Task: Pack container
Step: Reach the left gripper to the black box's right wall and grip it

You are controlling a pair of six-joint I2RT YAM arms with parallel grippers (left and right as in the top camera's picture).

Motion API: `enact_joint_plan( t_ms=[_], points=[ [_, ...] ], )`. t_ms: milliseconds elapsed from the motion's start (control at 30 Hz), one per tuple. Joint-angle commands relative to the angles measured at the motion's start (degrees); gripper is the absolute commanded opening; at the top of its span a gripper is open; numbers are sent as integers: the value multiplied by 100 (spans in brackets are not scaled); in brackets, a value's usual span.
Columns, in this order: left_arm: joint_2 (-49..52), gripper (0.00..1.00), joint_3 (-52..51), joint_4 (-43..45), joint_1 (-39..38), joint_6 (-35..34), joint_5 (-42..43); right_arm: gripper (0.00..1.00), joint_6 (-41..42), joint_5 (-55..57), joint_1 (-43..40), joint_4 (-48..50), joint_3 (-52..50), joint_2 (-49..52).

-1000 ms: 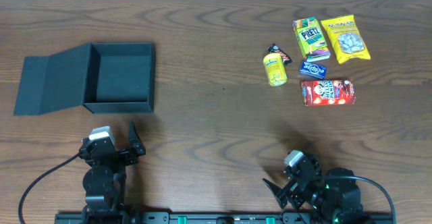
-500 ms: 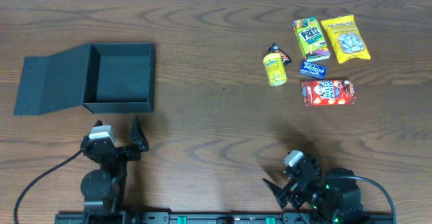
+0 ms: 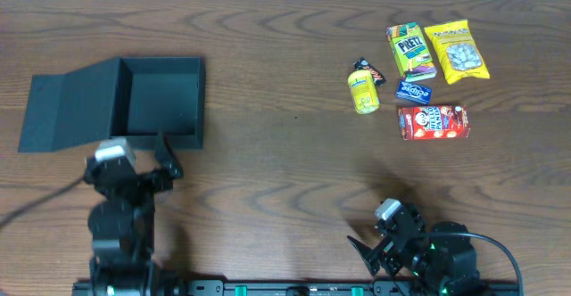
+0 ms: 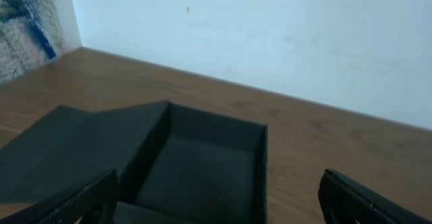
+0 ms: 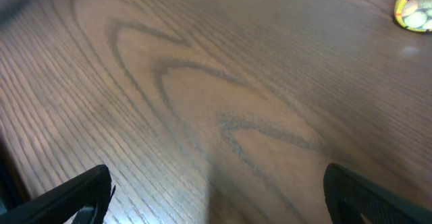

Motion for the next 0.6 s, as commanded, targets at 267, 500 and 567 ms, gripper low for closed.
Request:
enact_joint_plan(
  t_ms=[267,500,567],
  points=[
    [3554,95,2649,-608,11,737,240,99,-76,-61,-39,-4,-31,-35],
    [5139,95,3646,-1121,7,892,697,99,-76,-61,-39,-4,-31,-35],
    [5410,95,3648,-1137,7,892,1019,99,-76,-61,-39,-4,-31,-35]
  ],
)
